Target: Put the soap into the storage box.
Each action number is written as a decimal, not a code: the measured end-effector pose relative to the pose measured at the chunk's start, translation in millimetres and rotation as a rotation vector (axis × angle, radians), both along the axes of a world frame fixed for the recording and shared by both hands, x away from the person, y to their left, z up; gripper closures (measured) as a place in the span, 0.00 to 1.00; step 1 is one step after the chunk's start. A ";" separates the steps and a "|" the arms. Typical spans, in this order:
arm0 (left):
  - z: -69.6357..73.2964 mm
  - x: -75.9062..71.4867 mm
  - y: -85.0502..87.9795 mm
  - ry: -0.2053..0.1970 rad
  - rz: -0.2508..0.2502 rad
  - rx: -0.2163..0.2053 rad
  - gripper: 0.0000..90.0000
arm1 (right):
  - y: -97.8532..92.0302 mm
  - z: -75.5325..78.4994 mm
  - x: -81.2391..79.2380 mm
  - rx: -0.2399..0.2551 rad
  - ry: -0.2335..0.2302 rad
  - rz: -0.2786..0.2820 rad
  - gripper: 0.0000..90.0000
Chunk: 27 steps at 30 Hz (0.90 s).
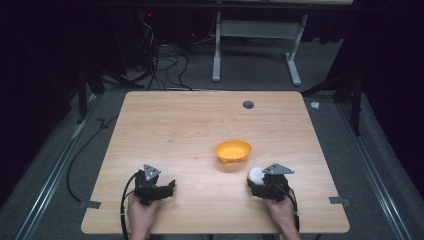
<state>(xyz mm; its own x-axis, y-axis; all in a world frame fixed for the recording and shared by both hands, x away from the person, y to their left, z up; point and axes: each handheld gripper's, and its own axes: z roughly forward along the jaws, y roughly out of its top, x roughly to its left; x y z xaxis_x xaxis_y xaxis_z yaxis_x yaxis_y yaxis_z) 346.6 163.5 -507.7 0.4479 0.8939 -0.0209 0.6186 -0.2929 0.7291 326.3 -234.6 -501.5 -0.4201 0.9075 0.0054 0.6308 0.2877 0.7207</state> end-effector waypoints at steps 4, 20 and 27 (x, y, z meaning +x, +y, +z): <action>0.0 0.0 0.0 0.000 0.000 0.000 0.17 | -0.1 0.2 -0.3 -0.001 0.000 -0.001 0.27; 0.0 0.0 0.0 0.000 0.000 0.000 0.17 | 3.3 7.7 -1.7 0.021 -0.004 0.020 0.28; 0.1 0.0 0.0 0.001 -0.001 0.000 0.17 | 9.1 16.6 -0.3 0.046 -0.021 0.046 0.28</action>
